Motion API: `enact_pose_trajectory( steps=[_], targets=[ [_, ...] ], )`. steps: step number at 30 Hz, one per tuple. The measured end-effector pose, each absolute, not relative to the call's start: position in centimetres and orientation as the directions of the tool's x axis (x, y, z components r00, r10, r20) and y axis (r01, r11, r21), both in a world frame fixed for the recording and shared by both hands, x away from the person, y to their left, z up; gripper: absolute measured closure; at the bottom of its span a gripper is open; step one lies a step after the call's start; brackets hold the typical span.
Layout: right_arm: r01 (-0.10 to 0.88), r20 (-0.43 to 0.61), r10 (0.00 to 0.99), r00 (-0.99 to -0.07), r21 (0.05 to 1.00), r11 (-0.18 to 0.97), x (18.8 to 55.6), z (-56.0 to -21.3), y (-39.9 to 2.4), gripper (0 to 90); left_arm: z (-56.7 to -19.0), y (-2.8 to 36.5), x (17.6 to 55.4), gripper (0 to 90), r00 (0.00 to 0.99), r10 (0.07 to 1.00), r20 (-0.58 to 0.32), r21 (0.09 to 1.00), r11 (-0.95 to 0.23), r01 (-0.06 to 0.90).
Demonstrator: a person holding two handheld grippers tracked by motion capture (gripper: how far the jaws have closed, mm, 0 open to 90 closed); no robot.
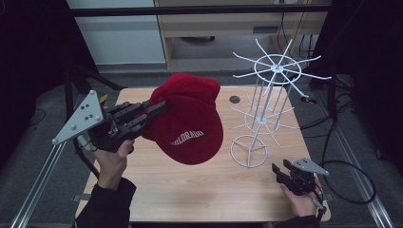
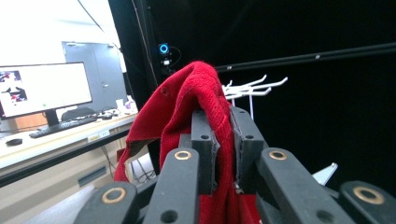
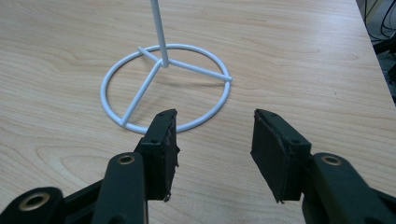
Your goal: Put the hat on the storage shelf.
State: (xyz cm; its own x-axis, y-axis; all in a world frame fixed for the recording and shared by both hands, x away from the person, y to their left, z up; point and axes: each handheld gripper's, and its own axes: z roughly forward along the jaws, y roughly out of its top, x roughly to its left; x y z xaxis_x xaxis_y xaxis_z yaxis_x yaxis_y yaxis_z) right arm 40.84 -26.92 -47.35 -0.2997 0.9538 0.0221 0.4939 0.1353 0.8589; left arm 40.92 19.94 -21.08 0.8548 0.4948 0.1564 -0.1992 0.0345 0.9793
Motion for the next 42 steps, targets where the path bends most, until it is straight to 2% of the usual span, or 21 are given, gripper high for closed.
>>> enact_pose_trajectory(
  steps=[11, 23, 31, 38, 42],
  targets=[
    [0.498, 0.022, 0.954, -0.299, 0.857, 0.136, 41.0, -47.4, -26.9, 50.5, -18.7, 18.9, 41.6, 81.3, 0.877, 0.461, 0.133, 0.97, 0.12, -0.21],
    [0.503, 0.031, 0.953, -0.303, 0.854, 0.132, 41.1, -47.5, -26.9, 50.5, -18.3, 16.8, 42.3, 81.2, 0.899, 0.421, 0.121, 0.968, 0.152, -0.201],
    [0.505, 0.04, 0.952, -0.305, 0.854, 0.126, 41.0, -47.5, -26.9, 50.5, -19.0, 14.9, 44.0, 81.3, 0.918, 0.388, 0.082, 0.976, 0.153, -0.152],
    [0.499, 0.027, 0.949, -0.313, 0.855, 0.141, 41.1, -47.5, -26.9, 50.5, -21.0, 14.3, 45.5, 80.5, 0.934, 0.356, 0.023, 0.99, 0.122, -0.07],
    [0.509, 0.033, 0.949, -0.314, 0.85, 0.139, 41.1, -47.6, -26.8, 50.4, -22.3, 14.4, 46.0, 76.9, 0.926, 0.377, -0.001, 0.996, 0.084, -0.033]
  ],
)
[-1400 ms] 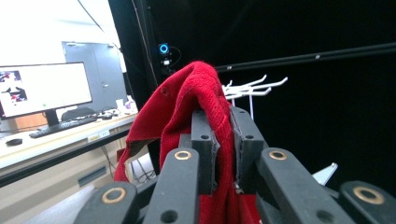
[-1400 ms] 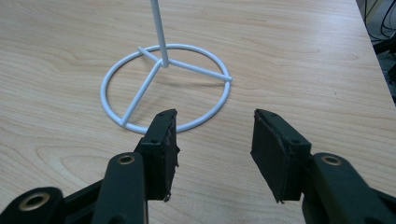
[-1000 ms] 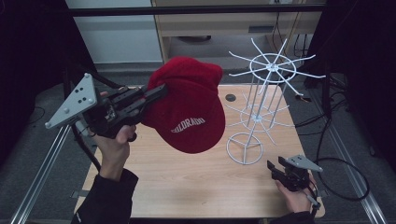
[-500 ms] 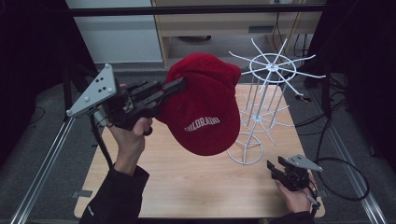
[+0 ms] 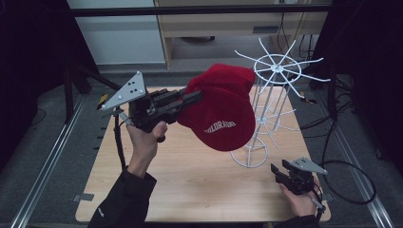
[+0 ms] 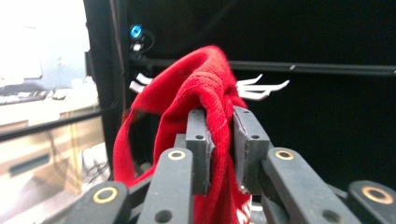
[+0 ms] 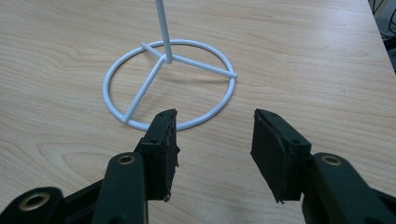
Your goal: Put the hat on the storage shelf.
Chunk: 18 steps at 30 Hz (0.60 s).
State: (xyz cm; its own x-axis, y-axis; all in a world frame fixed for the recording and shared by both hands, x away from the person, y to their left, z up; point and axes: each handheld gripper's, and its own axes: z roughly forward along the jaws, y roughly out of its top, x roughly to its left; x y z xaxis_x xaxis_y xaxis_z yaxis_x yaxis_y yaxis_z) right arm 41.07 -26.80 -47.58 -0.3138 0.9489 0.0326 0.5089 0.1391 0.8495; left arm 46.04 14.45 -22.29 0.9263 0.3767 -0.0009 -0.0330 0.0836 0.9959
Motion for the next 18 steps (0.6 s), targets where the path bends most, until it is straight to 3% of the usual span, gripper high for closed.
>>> enact_pose_trajectory(
  steps=[9, 12, 18],
  targets=[
    [0.516, 0.037, 0.948, -0.316, 0.845, 0.139, 41.1, -47.6, -26.7, 50.2, -25.0, 14.5, 47.6, 72.0, 0.902, 0.428, -0.06, 0.998, 0.038, 0.049],
    [0.519, 0.037, 0.948, -0.317, 0.843, 0.14, 41.1, -47.7, -26.7, 49.8, -25.5, 14.3, 47.9, 61.6, 0.886, 0.46, -0.054, 0.998, 0.01, 0.055],
    [0.518, 0.034, 0.947, -0.318, 0.843, 0.144, 41.1, -47.7, -26.7, 49.4, -26.3, 14.1, 48.2, 50.9, 0.865, 0.501, -0.03, 0.999, -0.021, 0.047]
  ],
)
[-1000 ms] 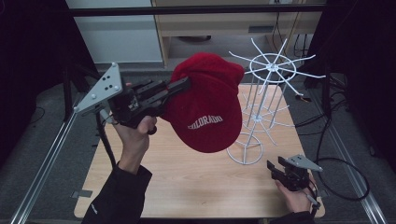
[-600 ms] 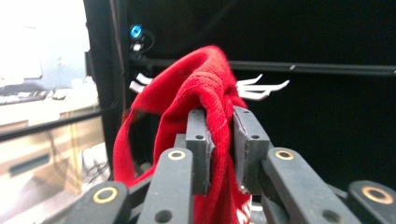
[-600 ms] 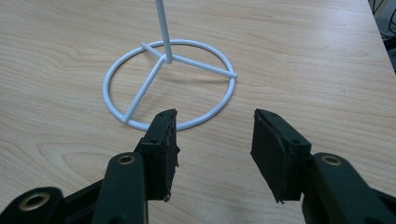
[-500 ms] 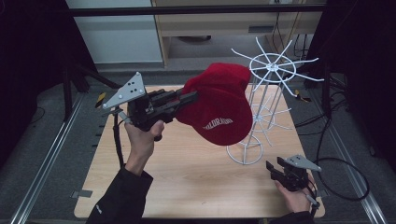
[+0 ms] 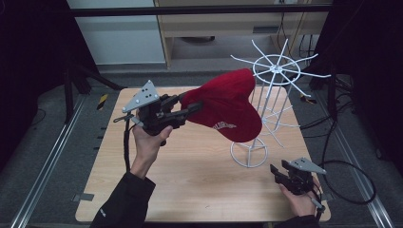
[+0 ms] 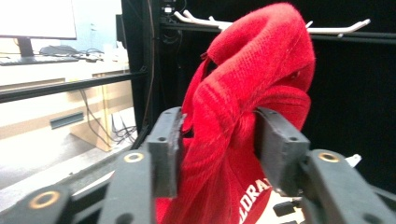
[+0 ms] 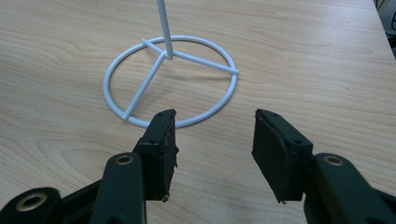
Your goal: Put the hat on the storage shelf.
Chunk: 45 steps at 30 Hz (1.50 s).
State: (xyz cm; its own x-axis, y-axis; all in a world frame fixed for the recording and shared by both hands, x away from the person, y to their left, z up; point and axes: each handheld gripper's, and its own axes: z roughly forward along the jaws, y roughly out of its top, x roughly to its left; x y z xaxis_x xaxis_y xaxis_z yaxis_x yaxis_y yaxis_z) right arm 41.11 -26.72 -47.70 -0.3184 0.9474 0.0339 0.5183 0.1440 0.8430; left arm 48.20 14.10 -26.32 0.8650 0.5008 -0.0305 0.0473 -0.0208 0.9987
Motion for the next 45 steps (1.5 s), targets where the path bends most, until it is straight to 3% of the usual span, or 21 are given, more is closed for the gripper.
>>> enact_pose_trajectory(
  steps=[3, 4, 9, 18, 26, 31, 41, 45],
  targets=[
    [0.514, 0.025, 0.948, -0.319, 0.844, 0.15, 41.2, -47.8, -26.7, 49.3, -26.6, 14.2, 48.1, 43.5, 0.853, 0.521, -0.022, 0.998, -0.036, 0.048],
    [0.512, 0.023, 0.947, -0.319, 0.845, 0.152, 41.2, -47.8, -26.7, 49.2, -26.6, 14.2, 48.1, 37.3, 0.85, 0.526, -0.02, 0.998, -0.039, 0.047],
    [0.516, 0.026, 0.948, -0.318, 0.843, 0.15, 41.2, -47.8, -26.7, 48.9, -27.1, 15.1, 47.7, 30.5, 0.834, 0.551, -0.013, 0.998, -0.038, 0.041],
    [0.515, 0.023, 0.948, -0.317, 0.844, 0.152, 41.2, -47.9, -26.7, 48.0, -28.0, 17.0, 46.8, 24.7, 0.818, 0.575, -0.014, 0.998, -0.038, 0.044],
    [0.516, 0.031, 0.951, -0.309, 0.845, 0.14, 41.3, -48.0, -26.8, 44.7, -31.3, 20.3, 45.5, 22.1, 0.778, 0.628, -0.022, 0.995, -0.062, 0.078],
    [0.522, 0.034, 0.951, -0.307, 0.842, 0.138, 41.3, -48.2, -26.8, 41.7, -34.5, 22.8, 45.2, 21.5, 0.732, 0.679, -0.049, 0.986, -0.082, 0.143],
    [0.531, 0.036, 0.955, -0.295, 0.837, 0.133, 41.6, -48.6, -26.7, 31.4, -44.0, 27.8, 45.6, 20.7, 0.56, 0.82, -0.116, 0.91, -0.138, 0.39],
    [0.535, 0.036, 0.955, -0.296, 0.834, 0.134, 41.7, -48.7, -26.7, 28.0, -46.7, 29.3, 46.1, 19.0, 0.495, 0.866, -0.07, 0.863, -0.196, 0.465]
  ],
)
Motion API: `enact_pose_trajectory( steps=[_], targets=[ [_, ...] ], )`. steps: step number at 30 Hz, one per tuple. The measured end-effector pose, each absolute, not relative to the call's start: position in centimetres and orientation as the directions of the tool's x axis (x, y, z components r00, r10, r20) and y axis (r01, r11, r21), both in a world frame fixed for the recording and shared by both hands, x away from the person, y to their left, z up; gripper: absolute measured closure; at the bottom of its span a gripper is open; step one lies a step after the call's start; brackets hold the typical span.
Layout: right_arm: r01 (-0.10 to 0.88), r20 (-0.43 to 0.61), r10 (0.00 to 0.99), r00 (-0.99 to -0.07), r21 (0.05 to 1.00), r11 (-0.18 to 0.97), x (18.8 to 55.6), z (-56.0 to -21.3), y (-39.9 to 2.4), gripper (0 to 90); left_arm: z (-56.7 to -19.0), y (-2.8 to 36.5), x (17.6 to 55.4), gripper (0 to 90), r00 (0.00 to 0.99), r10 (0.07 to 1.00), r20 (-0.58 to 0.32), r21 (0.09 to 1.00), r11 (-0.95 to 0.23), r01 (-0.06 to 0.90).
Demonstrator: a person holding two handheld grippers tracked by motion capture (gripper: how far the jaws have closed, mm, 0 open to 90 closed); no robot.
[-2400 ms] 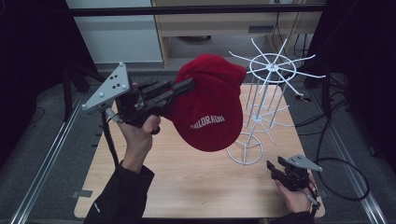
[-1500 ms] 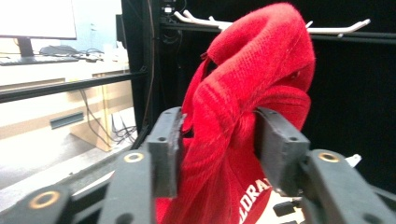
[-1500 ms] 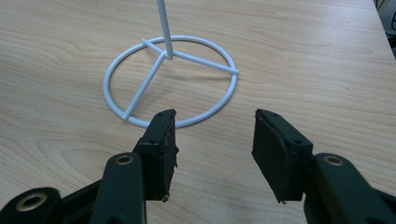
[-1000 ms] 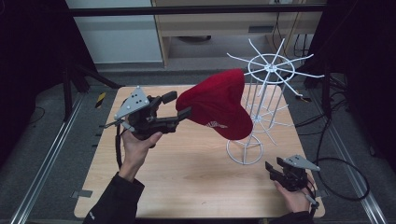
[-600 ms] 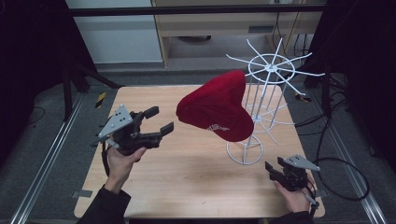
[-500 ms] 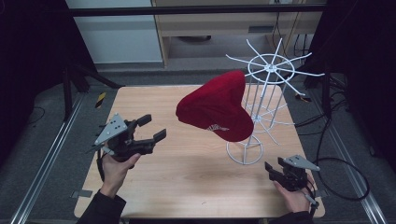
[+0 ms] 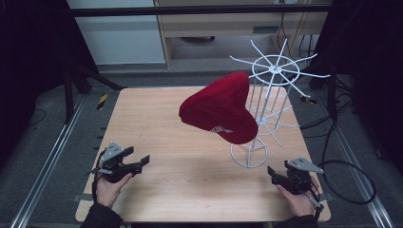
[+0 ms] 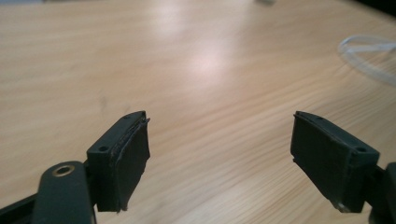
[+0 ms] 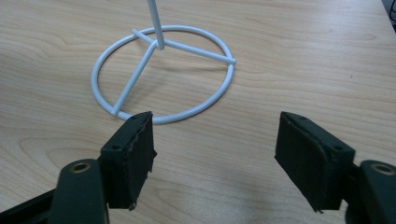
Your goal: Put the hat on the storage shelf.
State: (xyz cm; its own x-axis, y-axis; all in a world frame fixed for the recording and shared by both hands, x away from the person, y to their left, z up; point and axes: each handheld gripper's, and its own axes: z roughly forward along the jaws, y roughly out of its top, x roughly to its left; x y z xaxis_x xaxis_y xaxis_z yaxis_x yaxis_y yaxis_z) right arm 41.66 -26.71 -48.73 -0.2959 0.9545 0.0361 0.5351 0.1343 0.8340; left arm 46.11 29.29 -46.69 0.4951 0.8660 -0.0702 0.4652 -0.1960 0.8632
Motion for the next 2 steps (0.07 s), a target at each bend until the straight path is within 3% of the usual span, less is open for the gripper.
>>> enact_pose_trajectory(
  steps=[2],
  targets=[
    [0.542, 0.051, 0.953, -0.298, 0.831, 0.125, 41.65, -48.8, -26.62, 25.7, -47.6, 29.95, 46.33, 18.7, 0.467, 0.884, -0.021, 0.839, -0.238, 0.488]
  ],
)
